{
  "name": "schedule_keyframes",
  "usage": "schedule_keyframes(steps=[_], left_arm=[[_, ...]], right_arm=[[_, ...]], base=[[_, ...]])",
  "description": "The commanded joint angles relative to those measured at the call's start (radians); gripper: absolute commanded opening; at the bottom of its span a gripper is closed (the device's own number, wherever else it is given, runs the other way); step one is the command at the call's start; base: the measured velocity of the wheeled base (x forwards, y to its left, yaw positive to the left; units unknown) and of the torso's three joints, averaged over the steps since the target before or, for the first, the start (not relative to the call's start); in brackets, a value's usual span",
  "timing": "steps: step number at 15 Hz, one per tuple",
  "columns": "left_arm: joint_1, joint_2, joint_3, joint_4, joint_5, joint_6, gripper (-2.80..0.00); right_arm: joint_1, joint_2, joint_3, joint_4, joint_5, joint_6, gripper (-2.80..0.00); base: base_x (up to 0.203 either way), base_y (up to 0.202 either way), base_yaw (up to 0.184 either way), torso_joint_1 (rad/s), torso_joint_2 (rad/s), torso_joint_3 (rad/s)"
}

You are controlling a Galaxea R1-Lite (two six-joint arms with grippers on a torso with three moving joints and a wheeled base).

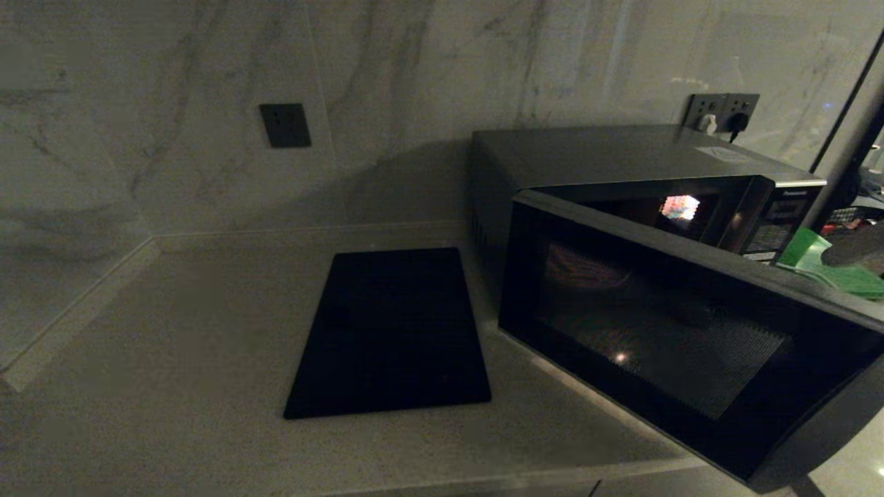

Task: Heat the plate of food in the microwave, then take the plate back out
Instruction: Open the microwave oven

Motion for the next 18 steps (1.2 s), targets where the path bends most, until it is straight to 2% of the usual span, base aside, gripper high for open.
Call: schedule_keyframes(steps=[1, 7, 9, 12, 18], left_arm=[[0.0, 0.002, 0.0, 0.0, 0.001, -0.001, -2.8], [0.0, 0.002, 0.0, 0.0, 0.001, -0.001, -2.8], [0.0, 0.001, 0.0, 0.0, 0.001, -0.001, -2.8], [0.0, 0.002, 0.0, 0.0, 0.001, -0.001, -2.8], [0.0, 0.002, 0.0, 0.0, 0.001, -0.001, -2.8]], right_arm=[[0.015, -0.031, 0.002, 0.019, 0.002, 0.0, -2.8], [0.072, -0.039, 0.035, 0.033, -0.012, -0.002, -2.8], [0.104, -0.039, 0.062, 0.032, -0.052, -0.005, -2.8], [0.177, -0.03, 0.077, 0.031, -0.193, -0.011, -2.8], [0.326, 0.023, 0.067, 0.036, -0.21, -0.012, -2.8]], base=[[0.0, 0.0, 0.0, 0.0, 0.0, 0.0], [0.0, 0.0, 0.0, 0.0, 0.0, 0.0], [0.0, 0.0, 0.0, 0.0, 0.0, 0.0], [0.0, 0.0, 0.0, 0.0, 0.0, 0.0], [0.0, 0.0, 0.0, 0.0, 0.0, 0.0]])
